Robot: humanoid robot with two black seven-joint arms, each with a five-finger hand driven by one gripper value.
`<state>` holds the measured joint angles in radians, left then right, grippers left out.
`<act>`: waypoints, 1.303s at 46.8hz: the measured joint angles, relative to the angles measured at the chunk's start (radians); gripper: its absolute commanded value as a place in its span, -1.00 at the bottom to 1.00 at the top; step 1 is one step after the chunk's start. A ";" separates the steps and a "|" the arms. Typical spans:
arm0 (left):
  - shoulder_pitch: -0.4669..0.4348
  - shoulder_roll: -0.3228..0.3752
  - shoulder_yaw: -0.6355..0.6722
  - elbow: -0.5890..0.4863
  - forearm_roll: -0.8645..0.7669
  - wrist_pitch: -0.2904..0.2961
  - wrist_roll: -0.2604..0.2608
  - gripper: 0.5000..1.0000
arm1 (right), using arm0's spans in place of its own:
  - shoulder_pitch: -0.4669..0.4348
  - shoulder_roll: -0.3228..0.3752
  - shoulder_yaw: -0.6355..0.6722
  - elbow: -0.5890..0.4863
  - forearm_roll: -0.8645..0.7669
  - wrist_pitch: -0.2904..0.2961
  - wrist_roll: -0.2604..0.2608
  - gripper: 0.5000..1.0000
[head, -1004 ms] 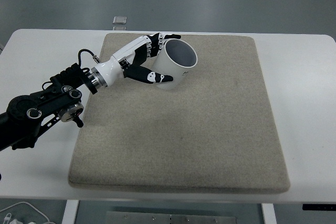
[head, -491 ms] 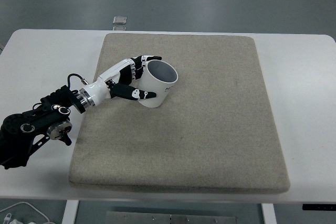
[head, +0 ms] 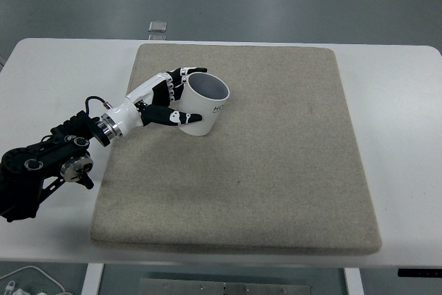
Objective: Upright white cup
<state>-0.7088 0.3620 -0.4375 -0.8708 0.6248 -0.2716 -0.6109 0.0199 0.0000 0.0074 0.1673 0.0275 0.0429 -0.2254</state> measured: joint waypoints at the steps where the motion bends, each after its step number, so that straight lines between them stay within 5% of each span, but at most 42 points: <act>1: 0.000 0.000 0.000 0.000 -0.001 0.000 0.000 -1.00 | 0.000 0.000 0.000 0.000 0.000 0.000 0.000 0.72; 13: -0.002 -0.016 0.001 0.020 -0.002 0.000 0.000 -1.00 | 0.000 0.000 0.000 0.000 0.000 0.000 0.000 0.72; 28: -0.008 -0.023 0.001 0.021 -0.037 -0.006 0.000 0.69 | 0.000 0.000 0.000 0.000 0.000 0.000 0.000 0.72; 45: -0.008 -0.024 0.002 0.036 -0.059 -0.046 0.000 0.96 | 0.000 0.000 0.000 0.000 0.000 0.000 0.000 0.72; 61: -0.009 -0.028 0.005 0.050 -0.056 -0.052 0.000 0.97 | 0.000 0.000 0.000 0.000 0.000 0.000 0.000 0.72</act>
<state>-0.7180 0.3344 -0.4326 -0.8207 0.5691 -0.3235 -0.6108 0.0201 0.0000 0.0077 0.1672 0.0273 0.0430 -0.2255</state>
